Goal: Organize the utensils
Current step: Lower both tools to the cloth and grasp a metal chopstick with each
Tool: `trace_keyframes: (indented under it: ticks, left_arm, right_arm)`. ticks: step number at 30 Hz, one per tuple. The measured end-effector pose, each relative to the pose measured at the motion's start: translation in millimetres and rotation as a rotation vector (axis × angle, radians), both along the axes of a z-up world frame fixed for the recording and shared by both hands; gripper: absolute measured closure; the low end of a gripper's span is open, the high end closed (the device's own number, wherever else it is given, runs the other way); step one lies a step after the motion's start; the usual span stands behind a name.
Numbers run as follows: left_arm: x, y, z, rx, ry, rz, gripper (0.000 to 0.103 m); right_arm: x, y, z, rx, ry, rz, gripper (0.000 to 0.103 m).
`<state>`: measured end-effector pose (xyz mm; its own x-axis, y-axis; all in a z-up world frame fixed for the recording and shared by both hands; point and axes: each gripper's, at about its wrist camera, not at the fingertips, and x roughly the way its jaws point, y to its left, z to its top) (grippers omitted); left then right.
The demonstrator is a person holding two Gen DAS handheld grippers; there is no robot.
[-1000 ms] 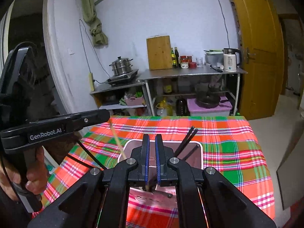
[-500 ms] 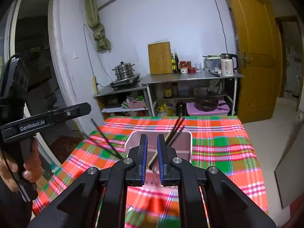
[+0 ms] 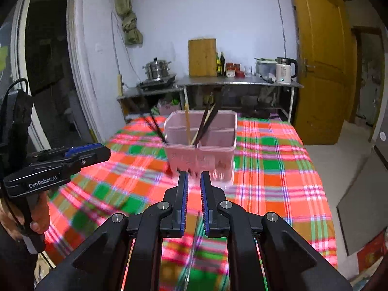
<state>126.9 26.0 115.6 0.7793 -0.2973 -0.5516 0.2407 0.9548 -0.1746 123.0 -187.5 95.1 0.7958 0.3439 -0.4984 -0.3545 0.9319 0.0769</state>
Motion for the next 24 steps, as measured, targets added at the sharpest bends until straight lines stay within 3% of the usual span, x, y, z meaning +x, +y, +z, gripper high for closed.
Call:
trace_keyframes:
  ticks: [9, 24]
  left_arm:
    - [-17.2, -5.2, -42.4, 0.02, 0.066, -0.008, 0.072]
    - [21.4, -17.3, -106.8, 0.089, 0.256, -0.022, 0.07]
  right_arm:
    - [-10.1, 4.0, -38.8, -0.016, 0.065, 0.024, 0.093]
    - [22.5, 13.7, -102.2, -0.053, 0.246, 0.04, 0.093]
